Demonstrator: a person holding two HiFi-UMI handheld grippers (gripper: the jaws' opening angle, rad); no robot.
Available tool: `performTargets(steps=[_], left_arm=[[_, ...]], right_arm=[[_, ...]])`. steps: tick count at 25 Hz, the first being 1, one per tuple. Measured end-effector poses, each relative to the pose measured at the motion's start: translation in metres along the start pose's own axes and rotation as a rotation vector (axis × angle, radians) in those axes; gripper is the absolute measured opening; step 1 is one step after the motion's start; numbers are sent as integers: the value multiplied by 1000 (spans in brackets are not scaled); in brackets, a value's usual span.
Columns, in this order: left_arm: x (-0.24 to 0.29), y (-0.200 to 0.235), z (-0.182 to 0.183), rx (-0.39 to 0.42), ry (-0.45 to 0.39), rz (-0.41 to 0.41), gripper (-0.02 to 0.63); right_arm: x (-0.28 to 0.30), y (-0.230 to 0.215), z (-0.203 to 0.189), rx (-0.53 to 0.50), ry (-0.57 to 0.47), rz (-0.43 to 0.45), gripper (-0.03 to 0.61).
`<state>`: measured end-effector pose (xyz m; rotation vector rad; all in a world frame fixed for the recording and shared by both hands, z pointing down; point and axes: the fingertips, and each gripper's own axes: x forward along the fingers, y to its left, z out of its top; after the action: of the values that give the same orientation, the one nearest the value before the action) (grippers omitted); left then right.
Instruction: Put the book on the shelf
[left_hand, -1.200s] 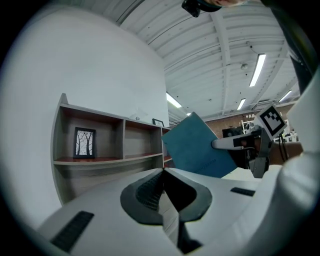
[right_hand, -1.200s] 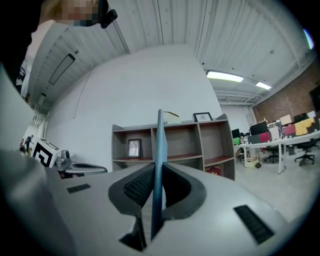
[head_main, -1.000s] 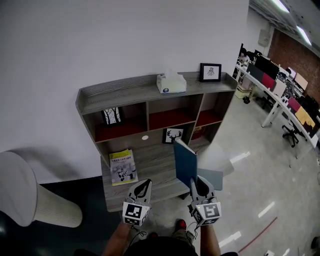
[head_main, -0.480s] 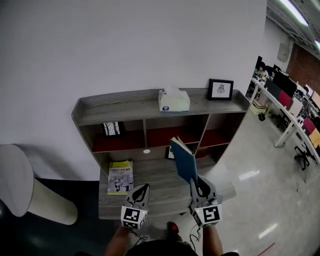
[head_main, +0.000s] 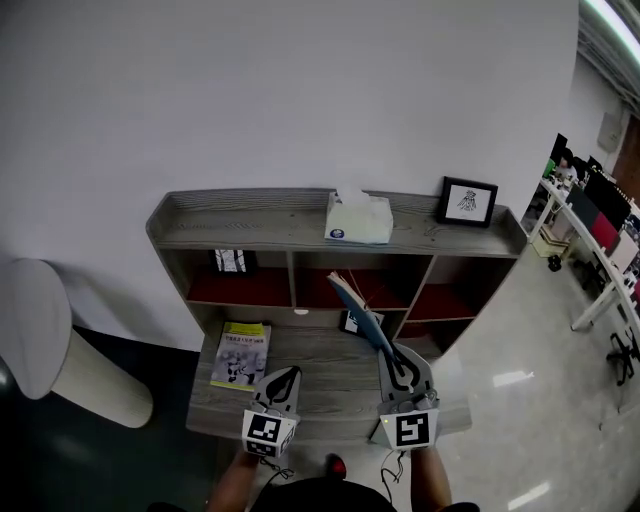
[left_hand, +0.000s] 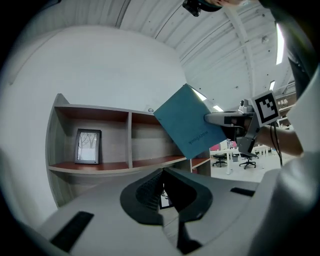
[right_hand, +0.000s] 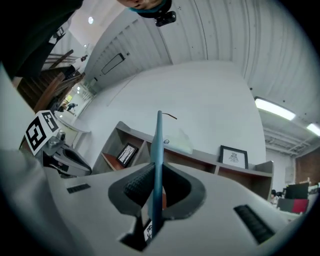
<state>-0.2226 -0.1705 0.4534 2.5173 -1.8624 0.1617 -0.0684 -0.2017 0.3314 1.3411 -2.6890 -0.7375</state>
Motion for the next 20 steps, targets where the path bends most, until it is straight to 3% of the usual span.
performTargets(steps=[3,9,20], left_arm=[[8,1,-2,-7,1,36,6],[19,2,-6,-29,3,94,6],[33,6,-7,-41,9,160,6]], right_arm=[[14,-6,-5,-129,29,45,61],[39,-17,-7,-290,9,73,61],[60,-10,-17,-680,-77,146,61]])
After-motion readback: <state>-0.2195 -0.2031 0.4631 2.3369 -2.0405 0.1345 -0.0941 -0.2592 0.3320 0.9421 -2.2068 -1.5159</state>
